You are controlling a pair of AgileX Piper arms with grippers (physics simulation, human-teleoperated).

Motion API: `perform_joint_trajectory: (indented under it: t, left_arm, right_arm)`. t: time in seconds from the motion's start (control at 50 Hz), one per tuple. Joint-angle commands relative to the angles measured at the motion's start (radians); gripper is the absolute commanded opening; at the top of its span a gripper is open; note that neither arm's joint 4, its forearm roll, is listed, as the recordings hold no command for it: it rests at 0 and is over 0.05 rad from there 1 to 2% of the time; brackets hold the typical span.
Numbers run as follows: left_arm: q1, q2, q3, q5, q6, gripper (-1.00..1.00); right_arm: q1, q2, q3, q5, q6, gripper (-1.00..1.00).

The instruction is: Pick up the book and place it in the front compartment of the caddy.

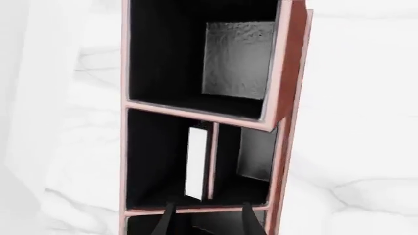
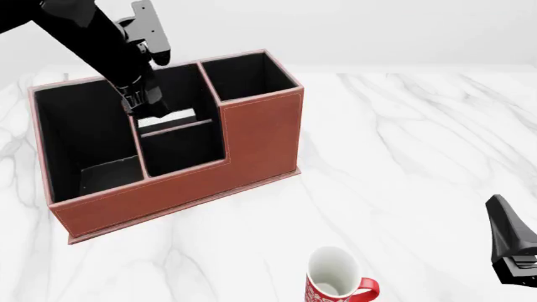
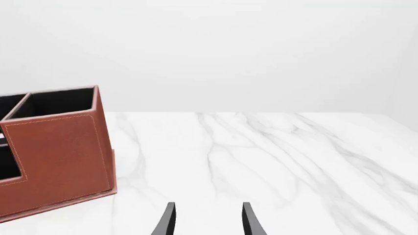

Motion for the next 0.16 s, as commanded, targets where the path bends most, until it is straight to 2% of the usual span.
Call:
perform_joint_trajectory:
  t: [0.02, 0.16]
  left_arm:
    - [-0.018, -0.146, 0.128, -0.015, 0.016, 1.00]
    - [-0.041, -0.249, 0.216, -0.033, 0.012, 1.00]
  right_arm:
    - [0.000, -0.002, 0.001, 0.001, 0.000, 1.00]
    - [0.000, -0.002, 0.001, 0.001, 0.000, 1.00]
